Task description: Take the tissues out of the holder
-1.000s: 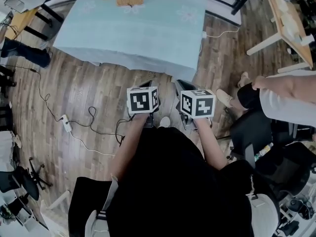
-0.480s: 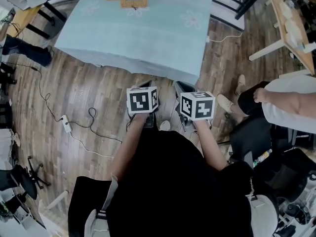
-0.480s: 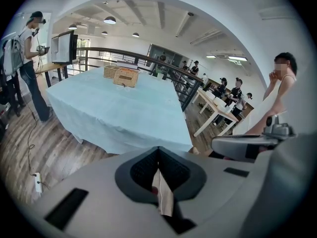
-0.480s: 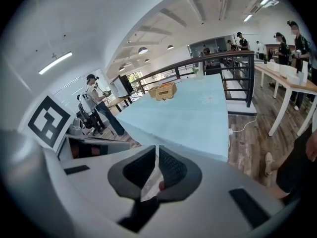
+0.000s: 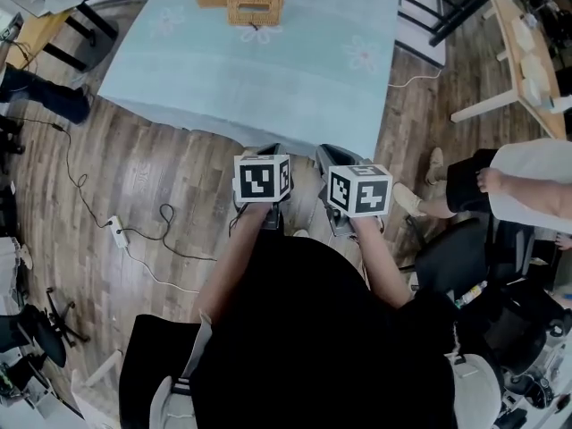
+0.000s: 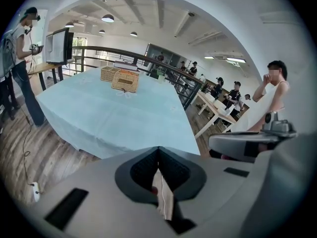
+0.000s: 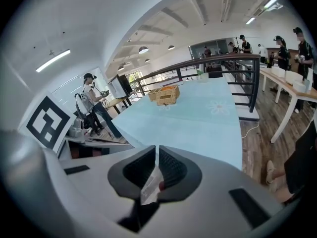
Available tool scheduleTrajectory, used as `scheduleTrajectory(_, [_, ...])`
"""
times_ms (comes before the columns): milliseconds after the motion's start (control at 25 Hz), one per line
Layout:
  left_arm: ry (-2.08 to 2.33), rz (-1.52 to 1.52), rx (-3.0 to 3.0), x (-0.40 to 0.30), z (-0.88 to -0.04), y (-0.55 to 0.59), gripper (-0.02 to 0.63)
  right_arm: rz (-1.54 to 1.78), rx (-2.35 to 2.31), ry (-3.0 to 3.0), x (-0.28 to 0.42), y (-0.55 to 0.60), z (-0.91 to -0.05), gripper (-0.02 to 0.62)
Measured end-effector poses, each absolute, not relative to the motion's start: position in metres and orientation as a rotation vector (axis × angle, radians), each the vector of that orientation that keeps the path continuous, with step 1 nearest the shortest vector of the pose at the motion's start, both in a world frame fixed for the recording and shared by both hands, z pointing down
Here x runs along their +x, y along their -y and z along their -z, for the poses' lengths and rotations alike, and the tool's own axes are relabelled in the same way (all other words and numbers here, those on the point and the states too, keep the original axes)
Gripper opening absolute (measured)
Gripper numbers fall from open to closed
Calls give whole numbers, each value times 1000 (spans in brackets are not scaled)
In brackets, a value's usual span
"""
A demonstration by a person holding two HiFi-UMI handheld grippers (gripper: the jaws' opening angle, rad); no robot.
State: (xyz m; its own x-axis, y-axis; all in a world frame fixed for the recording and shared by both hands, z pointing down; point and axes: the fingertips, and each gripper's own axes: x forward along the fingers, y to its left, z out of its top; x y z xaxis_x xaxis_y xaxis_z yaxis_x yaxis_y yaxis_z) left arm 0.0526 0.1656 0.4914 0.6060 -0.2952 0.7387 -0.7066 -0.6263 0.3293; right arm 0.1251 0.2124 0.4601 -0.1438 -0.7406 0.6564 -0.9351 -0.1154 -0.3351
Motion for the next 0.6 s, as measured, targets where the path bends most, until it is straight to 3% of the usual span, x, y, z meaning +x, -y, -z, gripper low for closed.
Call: scheduleTrajectory(600, [744, -847, 2220, 38, -483, -53, 11, -1062, 1895, 1858, 115, -100, -443, 15])
